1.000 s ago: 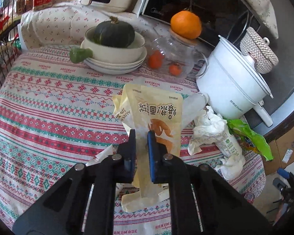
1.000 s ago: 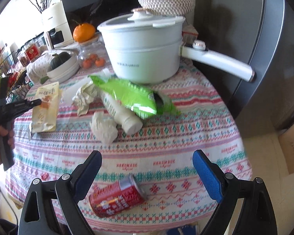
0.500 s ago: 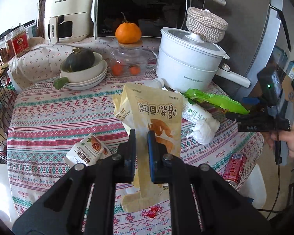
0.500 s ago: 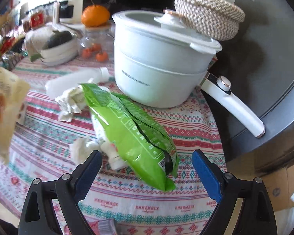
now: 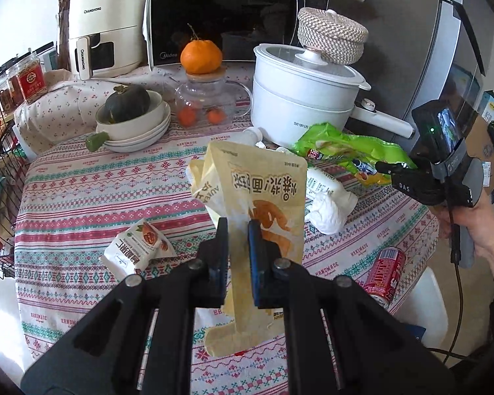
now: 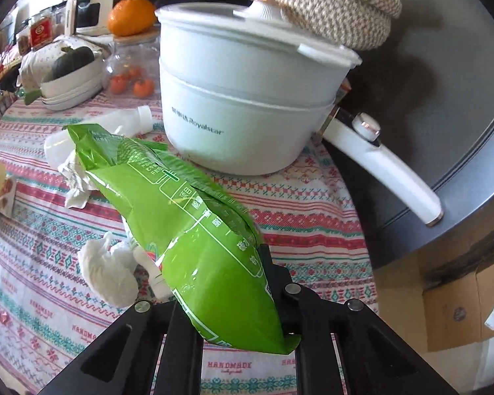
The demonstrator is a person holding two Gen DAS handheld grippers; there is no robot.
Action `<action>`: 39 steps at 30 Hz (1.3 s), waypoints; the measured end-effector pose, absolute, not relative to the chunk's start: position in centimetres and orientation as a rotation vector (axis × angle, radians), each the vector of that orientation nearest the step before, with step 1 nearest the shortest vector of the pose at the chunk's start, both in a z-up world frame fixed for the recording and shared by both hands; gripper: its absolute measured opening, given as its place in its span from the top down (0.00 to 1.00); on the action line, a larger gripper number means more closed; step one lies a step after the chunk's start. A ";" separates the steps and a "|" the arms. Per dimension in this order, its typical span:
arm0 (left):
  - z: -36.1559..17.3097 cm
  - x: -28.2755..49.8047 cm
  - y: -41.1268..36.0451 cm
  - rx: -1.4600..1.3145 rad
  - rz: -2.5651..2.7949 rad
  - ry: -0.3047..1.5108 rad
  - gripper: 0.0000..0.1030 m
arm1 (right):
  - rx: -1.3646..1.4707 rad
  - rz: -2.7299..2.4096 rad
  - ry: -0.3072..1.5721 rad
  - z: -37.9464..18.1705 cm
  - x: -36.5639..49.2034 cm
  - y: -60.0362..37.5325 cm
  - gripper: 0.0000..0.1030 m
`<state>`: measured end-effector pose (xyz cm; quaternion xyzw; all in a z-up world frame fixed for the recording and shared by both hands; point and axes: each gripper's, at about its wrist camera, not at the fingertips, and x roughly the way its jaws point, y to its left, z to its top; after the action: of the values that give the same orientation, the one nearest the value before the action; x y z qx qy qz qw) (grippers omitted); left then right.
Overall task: Collect trash
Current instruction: 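Grasp the green chip bag with the right tool, then carry the beige bag and green chip bag to the white bin and release them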
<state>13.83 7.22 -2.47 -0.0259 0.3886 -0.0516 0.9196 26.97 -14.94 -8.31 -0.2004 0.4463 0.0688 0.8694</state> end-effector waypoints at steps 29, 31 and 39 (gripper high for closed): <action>1.2 3.1 -2.4 -0.023 -0.354 0.690 0.88 | -0.126 0.205 0.752 3.4 5.3 -26.0 0.91; 1.0 2.4 -3.5 0.009 -0.380 0.692 0.88 | -0.107 0.213 0.769 3.1 4.3 -26.9 0.91; -0.8 0.8 -7.8 0.061 -0.493 0.744 0.88 | -0.094 0.205 0.779 2.7 0.0 -30.8 0.91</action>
<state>0.78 -7.76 -0.80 0.0295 0.3596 -0.2385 0.9016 0.05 -30.77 2.72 -0.0457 0.3791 0.0996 0.9189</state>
